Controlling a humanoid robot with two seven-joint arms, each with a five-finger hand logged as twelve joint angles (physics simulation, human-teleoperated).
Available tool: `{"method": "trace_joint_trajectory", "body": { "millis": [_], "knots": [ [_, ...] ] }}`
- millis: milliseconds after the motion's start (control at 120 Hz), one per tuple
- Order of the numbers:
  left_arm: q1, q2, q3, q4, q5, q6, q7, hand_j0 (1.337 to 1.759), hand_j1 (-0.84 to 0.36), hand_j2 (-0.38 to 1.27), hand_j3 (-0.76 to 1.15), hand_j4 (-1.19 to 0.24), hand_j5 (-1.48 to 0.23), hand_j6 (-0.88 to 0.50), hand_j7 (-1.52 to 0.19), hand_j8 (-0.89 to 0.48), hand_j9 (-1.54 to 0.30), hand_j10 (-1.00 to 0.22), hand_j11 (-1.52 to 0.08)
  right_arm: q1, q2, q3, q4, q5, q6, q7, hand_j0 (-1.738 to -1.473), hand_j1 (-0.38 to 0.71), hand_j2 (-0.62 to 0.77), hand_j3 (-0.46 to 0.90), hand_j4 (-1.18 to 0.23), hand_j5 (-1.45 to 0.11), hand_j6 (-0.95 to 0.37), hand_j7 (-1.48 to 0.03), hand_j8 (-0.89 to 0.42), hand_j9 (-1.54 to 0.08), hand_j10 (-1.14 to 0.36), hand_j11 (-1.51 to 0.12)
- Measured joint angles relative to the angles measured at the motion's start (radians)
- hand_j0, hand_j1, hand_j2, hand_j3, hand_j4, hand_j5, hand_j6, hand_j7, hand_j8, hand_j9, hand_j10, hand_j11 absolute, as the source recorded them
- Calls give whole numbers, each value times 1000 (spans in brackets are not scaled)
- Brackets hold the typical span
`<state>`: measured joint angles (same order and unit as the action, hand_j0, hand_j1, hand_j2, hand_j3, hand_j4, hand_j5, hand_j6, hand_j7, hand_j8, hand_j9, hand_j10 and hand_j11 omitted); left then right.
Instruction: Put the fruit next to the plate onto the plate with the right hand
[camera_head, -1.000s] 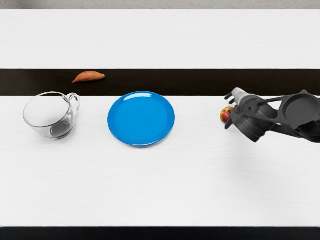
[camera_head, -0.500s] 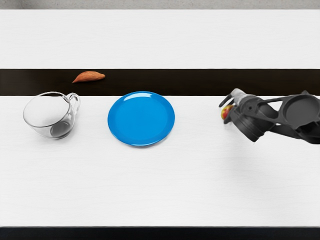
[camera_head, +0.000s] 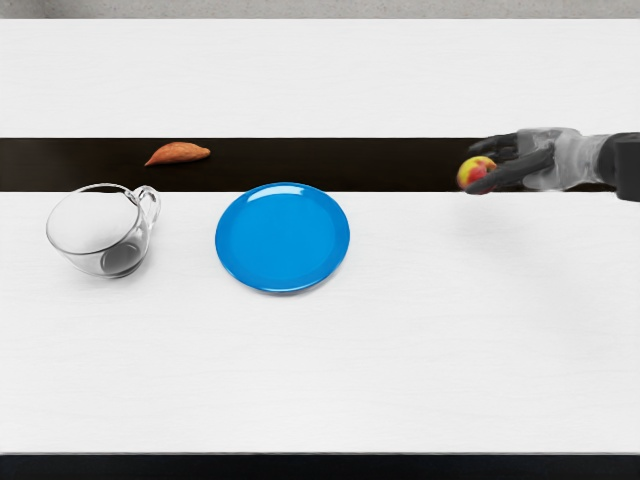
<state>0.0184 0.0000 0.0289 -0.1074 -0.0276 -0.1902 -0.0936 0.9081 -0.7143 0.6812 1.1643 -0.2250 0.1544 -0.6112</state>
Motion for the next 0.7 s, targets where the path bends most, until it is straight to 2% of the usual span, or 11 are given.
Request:
{"method": "trace_joint_trajectory", "body": {
  "millis": [67,133,283,375,400,575,650,700],
  "knots": [
    [0,0,0,0,0,0,0,1658,349,0,0,-1,-1,-1,-1,-1,0,-1,0,-26,-2,49,-14,15,88,0,-1655,250,332,1,-727,-997,-476,-967,-392,-1002,-578,-1010],
    [0,0,0,0,0,0,0,1658,349,0,0,-1,-1,-1,-1,-1,0,-1,0,-35,43,72,-25,19,135,0,-1655,245,302,1,-731,-998,-469,-970,-385,-1002,-574,-1011],
    [0,0,0,0,0,0,0,1658,349,0,0,-1,-1,-1,0,-1,0,-1,0,11,284,89,-153,-58,174,0,-1656,237,269,2,-735,-1003,-464,-974,-379,-1005,-559,-1020],
    [0,0,0,0,0,0,0,1658,349,0,0,-1,0,-1,0,-1,0,-1,0,33,395,87,-217,-91,183,0,-1656,235,239,1,-737,-1003,-459,-975,-379,-1008,-547,-1026],
    [0,0,0,0,0,0,0,1658,349,0,0,-1,0,-1,0,-1,0,-1,0,38,421,83,-231,-97,185,0,-1656,213,184,2,-738,-1002,-456,-976,-375,-1009,-546,-1028],
    [0,0,0,0,0,0,0,1658,349,0,0,-1,0,-1,0,-1,0,-1,0,67,557,48,-311,-114,190,0,-1656,229,243,1,-745,-994,-470,-977,-388,-1005,-556,-1027],
    [0,0,0,0,0,0,0,1658,349,0,0,-1,0,-1,0,-1,0,-1,0,76,588,37,-332,-116,191,0,-1655,222,223,1,-745,-995,-468,-978,-389,-1007,-556,-1032],
    [0,0,0,0,0,0,0,1658,349,0,0,-1,0,-1,0,-1,0,-1,0,79,599,33,-339,-116,190,1,-1656,240,278,1,-745,-994,-476,-978,-399,-1008,-555,-1034]
  ]
}}
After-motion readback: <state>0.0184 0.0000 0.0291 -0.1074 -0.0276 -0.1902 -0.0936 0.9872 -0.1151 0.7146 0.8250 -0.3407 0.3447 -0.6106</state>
